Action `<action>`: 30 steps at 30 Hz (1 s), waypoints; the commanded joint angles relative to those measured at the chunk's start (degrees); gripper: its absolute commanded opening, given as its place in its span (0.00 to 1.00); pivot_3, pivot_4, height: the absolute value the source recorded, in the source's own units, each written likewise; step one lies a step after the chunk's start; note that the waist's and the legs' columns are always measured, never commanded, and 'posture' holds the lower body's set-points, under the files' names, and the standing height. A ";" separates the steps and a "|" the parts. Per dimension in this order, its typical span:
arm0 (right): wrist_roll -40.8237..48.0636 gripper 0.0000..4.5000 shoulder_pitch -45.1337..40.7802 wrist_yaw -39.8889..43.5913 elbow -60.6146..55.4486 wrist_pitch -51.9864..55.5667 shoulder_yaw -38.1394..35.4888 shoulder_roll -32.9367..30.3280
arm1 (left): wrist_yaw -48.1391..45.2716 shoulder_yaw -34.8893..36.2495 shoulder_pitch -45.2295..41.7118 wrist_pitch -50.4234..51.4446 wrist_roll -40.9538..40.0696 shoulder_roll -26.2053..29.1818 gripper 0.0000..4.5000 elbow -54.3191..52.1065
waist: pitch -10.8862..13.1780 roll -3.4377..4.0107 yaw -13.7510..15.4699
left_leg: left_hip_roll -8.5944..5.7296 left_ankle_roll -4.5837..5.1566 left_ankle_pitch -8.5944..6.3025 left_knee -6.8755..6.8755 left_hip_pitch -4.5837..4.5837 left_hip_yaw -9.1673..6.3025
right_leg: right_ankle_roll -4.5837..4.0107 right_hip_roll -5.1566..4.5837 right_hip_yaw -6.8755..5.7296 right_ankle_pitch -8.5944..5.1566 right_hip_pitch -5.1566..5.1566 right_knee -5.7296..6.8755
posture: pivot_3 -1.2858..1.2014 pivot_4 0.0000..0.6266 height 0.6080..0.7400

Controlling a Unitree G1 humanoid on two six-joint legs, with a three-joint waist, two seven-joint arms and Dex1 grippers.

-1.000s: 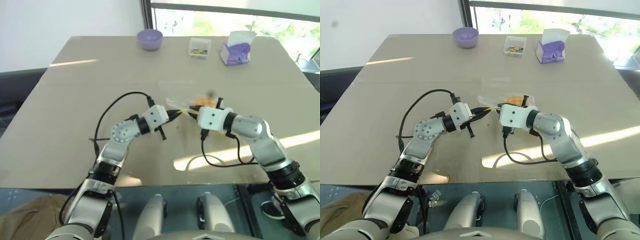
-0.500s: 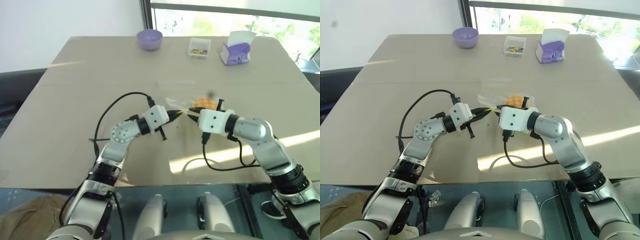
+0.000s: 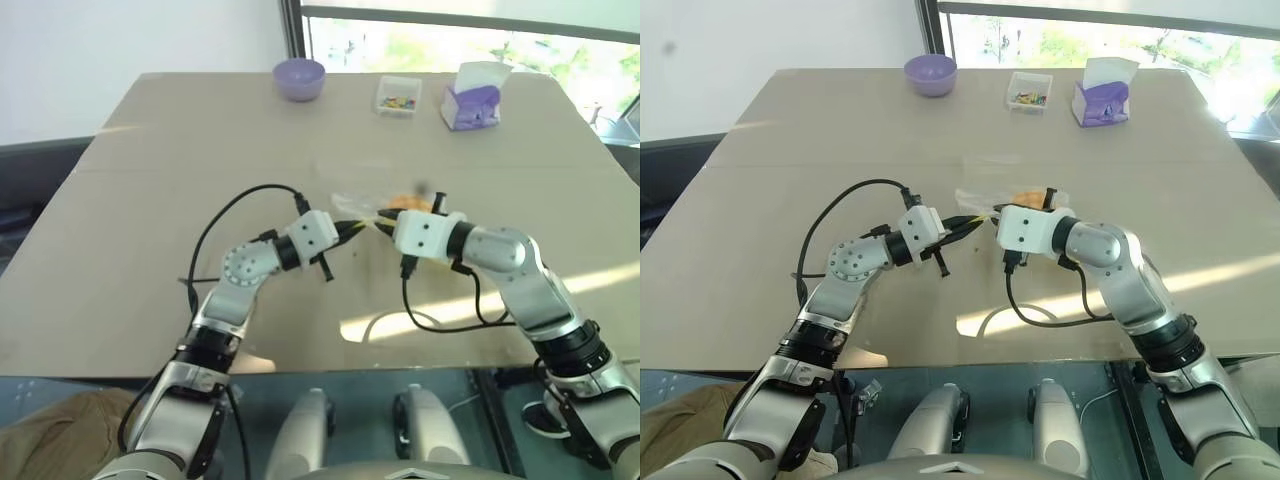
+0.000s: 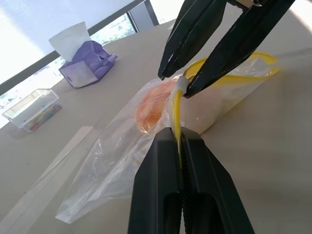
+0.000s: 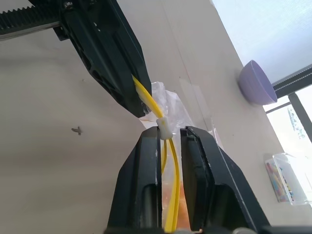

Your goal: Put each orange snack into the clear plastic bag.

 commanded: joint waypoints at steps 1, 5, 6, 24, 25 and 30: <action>0.60 0.16 -1.38 0.35 -1.57 -0.67 -0.99 0.18 | 0.38 0.81 0.40 0.08 -0.57 0.28 0.00 -3.44 | 0.00 0.00 0.01 | 0.00 0.00 0.00 0.00 0.00 0.00 | 0.00 0.00 0.00 0.00 0.00 0.00 | 0.52 0.24 0.44; 0.39 0.16 -1.42 0.54 -1.62 -0.66 -0.85 0.32 | 0.40 0.81 0.67 0.34 -0.56 0.29 0.00 -4.00 | 0.00 0.00 0.02 | 0.00 0.00 0.00 0.00 0.00 0.00 | 0.00 0.00 0.00 0.00 0.00 0.00 | 0.52 0.24 0.44; 0.34 0.16 -1.40 0.56 -1.61 -0.69 -0.81 0.37 | 0.42 0.81 0.74 0.41 -0.55 0.29 0.00 -4.15 | 0.00 0.00 0.02 | 0.00 0.00 0.00 0.00 0.00 0.00 | 0.00 0.00 0.00 0.00 0.00 0.00 | 0.52 0.24 0.44; 0.30 0.01 -0.96 1.27 -1.52 -1.57 -0.61 0.11 | 0.78 1.15 0.78 1.00 -0.41 0.45 0.00 -3.91 | 0.00 0.00 0.02 | 0.00 0.00 0.00 0.00 0.00 0.00 | 0.00 0.00 0.00 0.00 0.00 0.00 | 0.52 0.24 0.44; 0.23 0.01 -0.88 1.24 -1.62 -1.52 -0.72 -0.01 | 0.80 1.26 0.79 0.93 -0.42 0.53 0.00 -3.75 | 0.00 0.00 0.02 | 0.00 0.00 0.00 0.00 0.00 0.00 | 0.00 0.00 0.00 0.00 0.00 0.00 | 0.52 0.24 0.44; 0.31 0.01 1.40 1.39 -2.79 -0.99 -3.42 -3.12 | 1.34 2.60 0.68 0.95 -0.69 1.38 0.00 -2.58 | 0.00 0.00 0.07 | 0.00 0.00 0.00 0.00 0.00 0.00 | 0.00 0.00 0.00 0.00 0.00 -0.01 | 0.52 0.24 0.44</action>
